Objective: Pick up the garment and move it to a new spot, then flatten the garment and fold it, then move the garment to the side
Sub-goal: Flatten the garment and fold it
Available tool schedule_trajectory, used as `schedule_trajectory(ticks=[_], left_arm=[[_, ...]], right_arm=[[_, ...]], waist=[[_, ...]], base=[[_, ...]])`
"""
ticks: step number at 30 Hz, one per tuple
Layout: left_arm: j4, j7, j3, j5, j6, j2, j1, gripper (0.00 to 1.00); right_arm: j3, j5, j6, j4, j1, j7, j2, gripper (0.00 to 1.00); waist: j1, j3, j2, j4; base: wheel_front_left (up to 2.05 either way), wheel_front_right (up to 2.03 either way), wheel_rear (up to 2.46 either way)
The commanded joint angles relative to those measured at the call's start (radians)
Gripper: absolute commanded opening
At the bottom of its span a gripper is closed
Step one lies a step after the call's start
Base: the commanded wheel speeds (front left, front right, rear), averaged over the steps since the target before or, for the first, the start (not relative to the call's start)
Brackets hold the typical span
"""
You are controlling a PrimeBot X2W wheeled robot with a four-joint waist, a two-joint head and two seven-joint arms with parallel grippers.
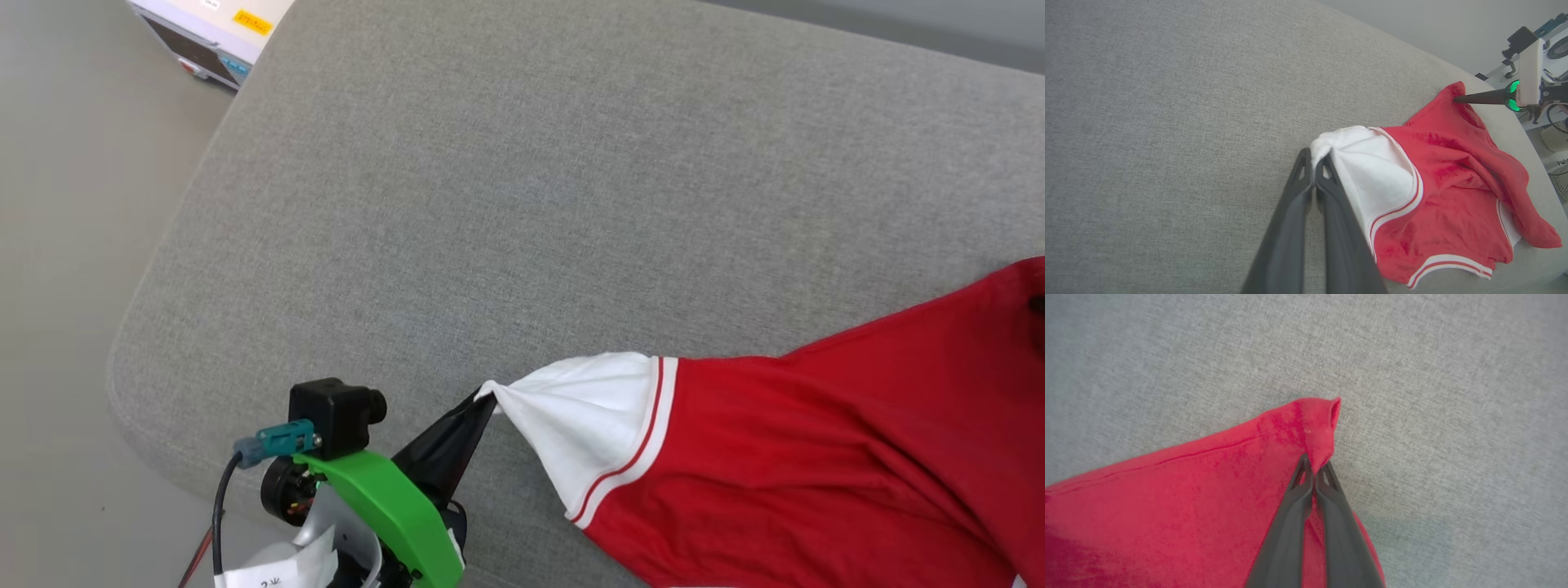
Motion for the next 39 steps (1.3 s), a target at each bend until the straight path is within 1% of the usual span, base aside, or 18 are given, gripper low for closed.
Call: schedule_trajectory(ticks=[1,10,14,15,19,24,25,28,33,39], left_arm=[[0.002,-0.001,0.003,0.001,0.007,0.010,0.003,0.00],[-0.023,0.010,0.040,-0.008,0.040,0.063,0.031,0.00],[-0.046,0.013,0.065,-0.011,0.057,0.091,0.040,0.00],[-0.066,0.011,0.082,-0.009,0.070,0.104,0.038,0.00],[-0.094,-0.001,0.102,-0.008,0.085,0.105,0.034,0.00],[-0.122,-0.026,0.145,0.011,0.104,0.118,0.000,0.00],[-0.142,-0.051,0.176,0.023,0.111,0.104,-0.052,0.00],[-0.156,-0.061,0.201,0.033,0.116,0.101,-0.099,0.00],[-0.176,-0.065,0.259,0.031,0.120,0.111,-0.186,0.00],[-0.178,-0.053,0.313,0.027,0.111,0.137,-0.284,0.00]], right_arm=[[-0.001,0.011,-0.001,0.008,-0.007,-0.025,0.006,0.00],[0.006,0.056,-0.001,0.009,0.001,-0.155,0.003,0.00],[0.011,0.079,-0.001,-0.024,0.007,-0.201,-0.007,0.00],[0.009,0.100,-0.001,-0.058,0.006,-0.227,-0.006,0.00],[-0.002,0.116,-0.001,-0.117,0.007,-0.253,-0.006,0.00],[-0.024,0.114,-0.001,-0.196,0.010,-0.266,-0.023,0.00],[-0.042,0.121,-0.001,-0.247,0.005,-0.265,-0.019,0.00],[-0.049,0.124,-0.001,-0.293,-0.005,-0.257,-0.014,0.00],[-0.062,0.134,-0.001,-0.362,-0.029,-0.239,-0.003,0.00],[-0.061,0.137,-0.001,-0.408,-0.057,-0.233,0.009,0.00]], waist=[[-0.0001,-0.060,0.0000,-0.049],[-0.0001,-0.185,0.0000,-0.157],[-0.0001,-0.232,0.0000,-0.205],[-0.0001,-0.270,0.0000,-0.245],[-0.0001,-0.313,0.0000,-0.289],[-0.0001,-0.353,0.0000,-0.330],[-0.0001,-0.374,0.0000,-0.356],[-0.0001,-0.389,0.0000,-0.380],[-0.0001,-0.393,0.0000,-0.416],[-0.0001,-0.378,0.0000,-0.450]], base=[[0.00,0.00,0.00],[0.00,0.00,0.00],[0.00,0.00,0.00],[0.00,0.00,0.00],[0.00,0.00,0.00],[0.00,0.00,0.00],[0.00,0.00,0.00],[0.00,0.00,0.00],[0.00,0.00,0.00],[0.00,0.00,0.00]])
